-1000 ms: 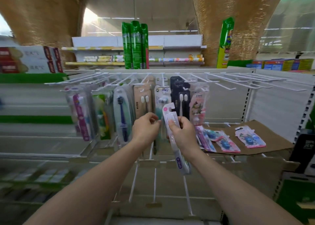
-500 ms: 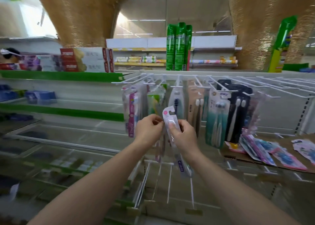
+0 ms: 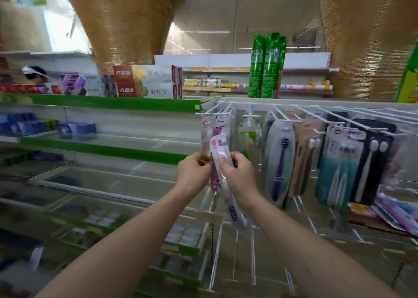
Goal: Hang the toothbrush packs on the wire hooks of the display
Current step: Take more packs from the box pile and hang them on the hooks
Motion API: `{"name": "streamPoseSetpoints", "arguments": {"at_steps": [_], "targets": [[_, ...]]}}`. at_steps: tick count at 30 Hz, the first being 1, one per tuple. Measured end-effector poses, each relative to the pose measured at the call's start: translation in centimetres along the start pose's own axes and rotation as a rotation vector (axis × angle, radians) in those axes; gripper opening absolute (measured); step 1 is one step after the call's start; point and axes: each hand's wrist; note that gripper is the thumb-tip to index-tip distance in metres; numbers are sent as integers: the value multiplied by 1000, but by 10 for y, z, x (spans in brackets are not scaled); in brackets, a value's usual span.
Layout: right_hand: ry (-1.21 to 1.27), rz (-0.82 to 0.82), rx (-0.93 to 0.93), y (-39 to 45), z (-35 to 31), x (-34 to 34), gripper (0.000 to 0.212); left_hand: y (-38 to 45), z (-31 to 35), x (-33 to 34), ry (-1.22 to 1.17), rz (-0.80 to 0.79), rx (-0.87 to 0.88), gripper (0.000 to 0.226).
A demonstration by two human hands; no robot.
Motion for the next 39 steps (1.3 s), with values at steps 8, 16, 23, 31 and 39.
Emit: {"name": "streamPoseSetpoints", "arguments": {"at_steps": [8, 16, 23, 31, 39], "targets": [[36, 119, -4, 32, -12, 30, 13, 19, -15, -14, -58, -37, 14, 8], [-83, 216, 102, 53, 4, 41, 26, 28, -25, -14, -102, -64, -17, 6], [-460, 182, 326, 69, 3, 42, 49, 29, -24, -8, -127, -78, -18, 4], [-361, 134, 261, 62, 7, 28, 35, 25, -14, -4, -138, -59, -25, 3], [-120, 216, -49, 20, -4, 34, 14, 25, -20, -4, -165, 16, -48, 2]]}}
Point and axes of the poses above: each hand's wrist, its own y-axis towards the middle knuckle, its own x-axis out of the palm, z = x × y, and after that the axes turned 9 degrees about -x, right-handed
